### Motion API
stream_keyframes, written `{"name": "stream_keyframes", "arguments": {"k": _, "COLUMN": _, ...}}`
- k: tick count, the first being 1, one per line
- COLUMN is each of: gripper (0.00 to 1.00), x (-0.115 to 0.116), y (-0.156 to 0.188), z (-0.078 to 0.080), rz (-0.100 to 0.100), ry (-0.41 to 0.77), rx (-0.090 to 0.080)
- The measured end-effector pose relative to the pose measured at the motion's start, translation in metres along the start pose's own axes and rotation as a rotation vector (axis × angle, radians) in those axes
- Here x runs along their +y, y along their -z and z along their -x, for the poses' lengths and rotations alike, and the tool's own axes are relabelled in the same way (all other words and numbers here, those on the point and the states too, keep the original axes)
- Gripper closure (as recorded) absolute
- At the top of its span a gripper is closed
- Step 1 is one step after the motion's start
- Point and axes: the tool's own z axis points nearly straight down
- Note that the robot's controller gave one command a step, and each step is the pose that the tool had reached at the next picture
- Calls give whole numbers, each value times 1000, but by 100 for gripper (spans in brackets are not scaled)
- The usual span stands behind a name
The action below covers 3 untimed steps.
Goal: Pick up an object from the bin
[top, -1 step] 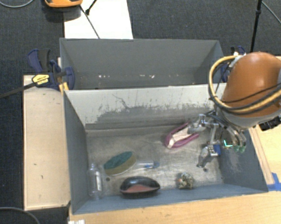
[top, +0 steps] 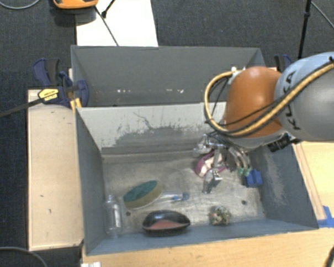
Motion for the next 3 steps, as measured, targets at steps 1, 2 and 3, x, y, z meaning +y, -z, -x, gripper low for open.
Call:
{"name": "stream_keyframes", "arguments": {"k": 1, "gripper": 0, "x": -110, "y": -26, "z": 5, "rz": -6, "ry": 146, "rx": -1}}
{"name": "stream_keyframes", "arguments": {"k": 2, "gripper": 0, "x": -62, "y": 9, "z": 24, "rz": -1, "ry": 141, "rx": -10}}
{"name": "stream_keyframes", "arguments": {"k": 3, "gripper": 0, "x": -69, "y": -77, "z": 43, "rz": -4, "ry": 492, "rx": -11}}
